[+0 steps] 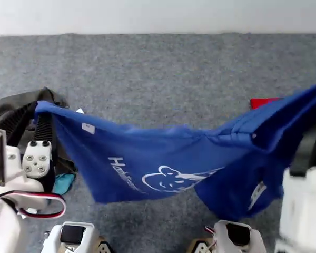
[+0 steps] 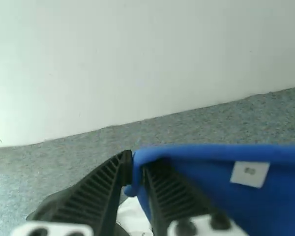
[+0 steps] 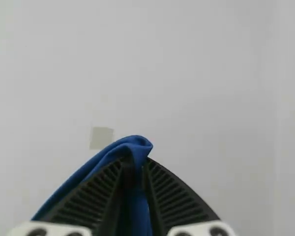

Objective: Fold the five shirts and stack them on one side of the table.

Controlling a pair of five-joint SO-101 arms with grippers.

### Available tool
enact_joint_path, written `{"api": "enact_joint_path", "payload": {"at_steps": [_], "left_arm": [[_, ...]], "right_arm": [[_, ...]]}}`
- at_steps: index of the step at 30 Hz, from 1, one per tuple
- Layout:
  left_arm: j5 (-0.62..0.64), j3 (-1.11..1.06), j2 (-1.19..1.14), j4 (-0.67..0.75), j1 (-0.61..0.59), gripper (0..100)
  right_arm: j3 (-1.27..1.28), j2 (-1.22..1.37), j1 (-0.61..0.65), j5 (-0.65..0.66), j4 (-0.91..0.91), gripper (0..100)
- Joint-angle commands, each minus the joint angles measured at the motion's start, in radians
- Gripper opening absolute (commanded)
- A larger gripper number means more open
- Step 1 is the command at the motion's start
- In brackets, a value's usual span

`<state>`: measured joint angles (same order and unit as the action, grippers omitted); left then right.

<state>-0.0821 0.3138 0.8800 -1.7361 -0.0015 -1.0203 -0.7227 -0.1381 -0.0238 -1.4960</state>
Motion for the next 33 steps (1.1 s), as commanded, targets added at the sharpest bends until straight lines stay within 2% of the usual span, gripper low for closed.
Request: {"api": "enact_joint_path", "payload": {"at_steps": [1,6,9,12,17,19,22,25,29,33], "left_arm": [[-0.005,-0.021,0.009,-0.017,-0.005,1],[-0.005,-0.016,0.012,-0.017,-0.006,1],[-0.005,-0.015,0.028,-0.018,-0.006,1],[-0.006,-0.022,0.075,-0.018,-0.005,1],[-0.009,-0.094,0.087,-0.009,0.003,2],[-0.011,-0.18,0.087,0.049,0.003,2],[-0.006,-0.361,0.089,0.235,-0.005,1],[-0.008,-0.588,0.087,0.525,-0.005,1],[-0.011,-0.908,0.041,1.06,-0.006,2],[-0.011,-1.02,-0.19,1.501,-0.003,2]], "right_arm": [[0.005,-0.033,-0.013,0.012,0.056,0.8],[0.005,-0.077,-0.039,0.046,0.157,0.7],[0.005,-0.091,-0.174,0.046,0.193,0.7],[0.011,-0.091,-0.295,0.049,0.153,0.7],[0.091,-0.041,-0.312,0.087,0.059,0.8],[0.166,0.018,-0.302,0.087,0.059,0.8],[0.304,0.127,-0.196,0.092,0.053,0.8],[0.446,0.251,-0.107,0.095,0.087,0.8],[0.646,0.484,-0.077,0.087,0.358,0.8],[0.697,0.739,-0.053,0.086,0.615,0.8]]}}
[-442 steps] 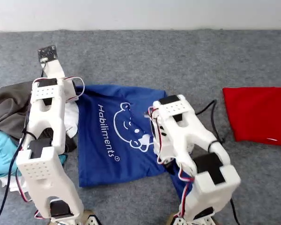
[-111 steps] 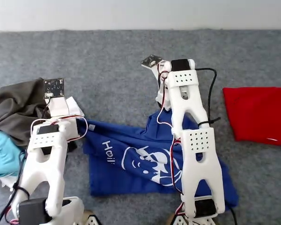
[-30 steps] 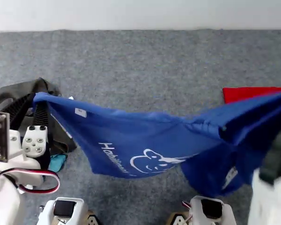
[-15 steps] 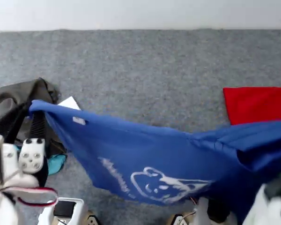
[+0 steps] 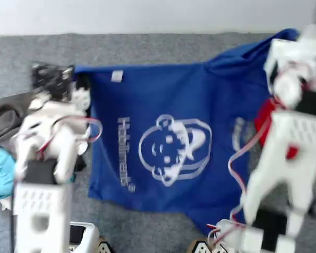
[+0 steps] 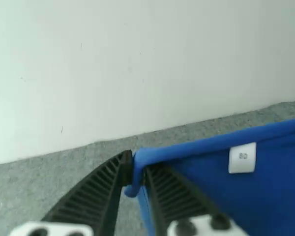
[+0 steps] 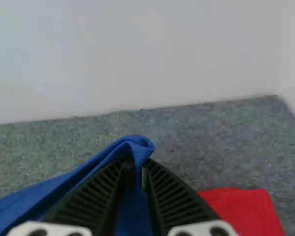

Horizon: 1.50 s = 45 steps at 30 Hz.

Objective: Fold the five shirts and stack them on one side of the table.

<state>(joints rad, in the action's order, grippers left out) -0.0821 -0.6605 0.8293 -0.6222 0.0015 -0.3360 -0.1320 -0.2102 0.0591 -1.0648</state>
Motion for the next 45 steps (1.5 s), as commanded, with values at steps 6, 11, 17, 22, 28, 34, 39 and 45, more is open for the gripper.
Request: {"api": "enact_joint_path", "payload": {"at_steps": [6,11,17,22,28,34,39,45], "left_arm": [[-0.011,0.262,-0.615,0.413,-0.048,2],[-0.012,0.582,-0.918,0.25,-0.06,2],[-0.034,0.789,-0.941,-0.048,-0.018,1],[-0.164,0.82,-0.862,-0.176,0.015,1],[-0.181,0.817,-0.914,-0.166,0.011,1],[-0.181,0.816,-0.957,-0.255,0.009,1],[-0.183,0.799,-0.982,-0.404,0.014,1],[-0.181,0.578,-1.002,-0.446,0.011,1]], "right_arm": [[-0.138,0.387,0.065,-0.074,0.354,0.8],[-0.379,0.55,0.082,-0.092,0.32,0.8],[-0.686,0.638,0.081,-0.091,0.145,0.8],[-0.819,0.645,0.097,-0.075,0.033,0.8],[-0.76,0.642,0.111,0.017,-0.088,0.8],[-0.761,0.636,0.122,0.19,-0.329,0.8],[-0.763,0.633,0.185,0.47,-0.685,0.8],[-0.66,0.576,0.2,0.474,-0.733,0.8]]}}
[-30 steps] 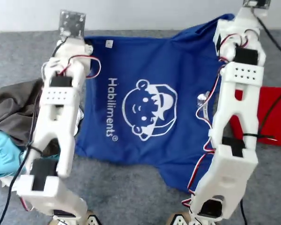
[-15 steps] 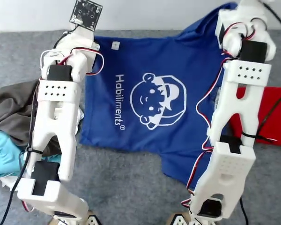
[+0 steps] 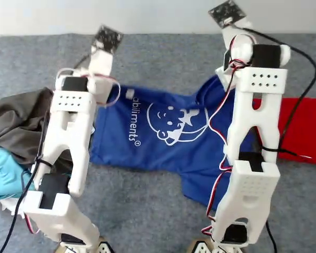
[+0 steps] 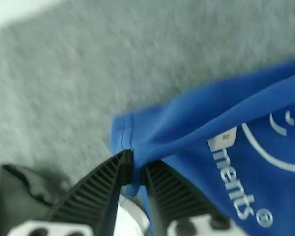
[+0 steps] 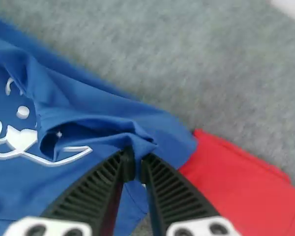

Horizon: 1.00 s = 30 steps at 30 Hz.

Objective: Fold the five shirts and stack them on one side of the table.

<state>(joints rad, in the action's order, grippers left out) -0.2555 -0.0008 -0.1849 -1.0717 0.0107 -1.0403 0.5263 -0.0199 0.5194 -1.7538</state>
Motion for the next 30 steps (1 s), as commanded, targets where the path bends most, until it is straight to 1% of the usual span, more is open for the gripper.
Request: {"api": "enact_joint_path", "payload": {"at_steps": [1,5,10,13,15,17,22,26,30], "left_arm": [[-0.006,-0.127,0.015,0.018,0.0,1],[-0.006,-0.295,0.058,0.078,0.018,1],[-0.008,-0.481,0.196,0.114,0.055,1],[-0.009,-0.593,0.245,0.198,0.011,1],[-0.009,-0.647,0.245,0.267,-0.049,1],[-0.009,-0.684,0.245,0.308,-0.077,1],[-0.011,-0.691,0.247,0.279,-0.052,1],[-0.072,-0.699,0.25,0.273,-0.054,1],[-0.123,-0.68,0.258,0.199,-0.052,1]], "right_arm": [[0.094,-0.113,0.008,0.023,-0.044,0.8],[0.374,-0.286,-0.002,0.115,-0.044,0.8],[0.681,-0.499,-0.09,0.178,-0.031,0.9],[0.809,-0.608,-0.166,0.216,-0.024,0.9],[0.908,-0.674,-0.199,0.264,-0.012,0.9],[1.016,-0.742,-0.219,0.308,0.016,0.9],[1.28,-0.901,-0.263,0.376,0.102,0.9],[1.496,-1.0,-0.331,0.422,0.157,0.9],[1.705,-1.098,-0.371,0.437,0.223,0.9]]}}
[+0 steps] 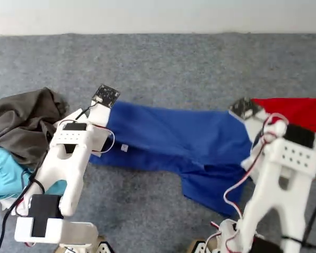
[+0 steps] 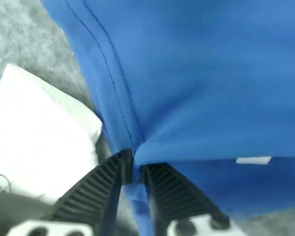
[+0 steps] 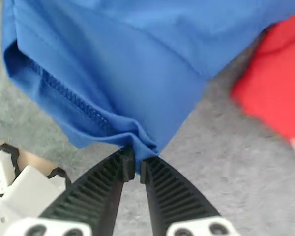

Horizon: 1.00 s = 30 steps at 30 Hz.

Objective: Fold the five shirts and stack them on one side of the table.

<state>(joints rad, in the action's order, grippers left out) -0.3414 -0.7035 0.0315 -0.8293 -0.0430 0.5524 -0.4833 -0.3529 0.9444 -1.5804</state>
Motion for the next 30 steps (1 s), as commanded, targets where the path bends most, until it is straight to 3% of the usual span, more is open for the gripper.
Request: {"api": "enact_joint_path", "payload": {"at_steps": [1,10,15,21,27,30], "left_arm": [[-0.049,0.024,0.041,-0.06,0.0,1],[-0.149,0.036,0.041,-0.147,-0.023,1],[-0.16,0.056,0.032,-0.147,-0.044,1],[-0.16,0.116,0.032,-0.259,-0.04,1],[-0.249,0.157,0.038,-0.423,-0.043,14],[-0.242,0.223,0.04,-0.519,-0.069,14]], "right_arm": [[0.158,-0.116,-0.041,0.011,0.067,0.9],[0.451,-0.271,-0.038,0.006,0.174,0.9],[0.529,-0.285,-0.038,0.006,0.203,0.9],[0.546,-0.285,-0.038,0.006,0.245,1.3],[0.54,-0.286,-0.038,0.012,0.24,28.4],[0.506,-0.286,-0.038,0.014,0.199,32.7]]}}
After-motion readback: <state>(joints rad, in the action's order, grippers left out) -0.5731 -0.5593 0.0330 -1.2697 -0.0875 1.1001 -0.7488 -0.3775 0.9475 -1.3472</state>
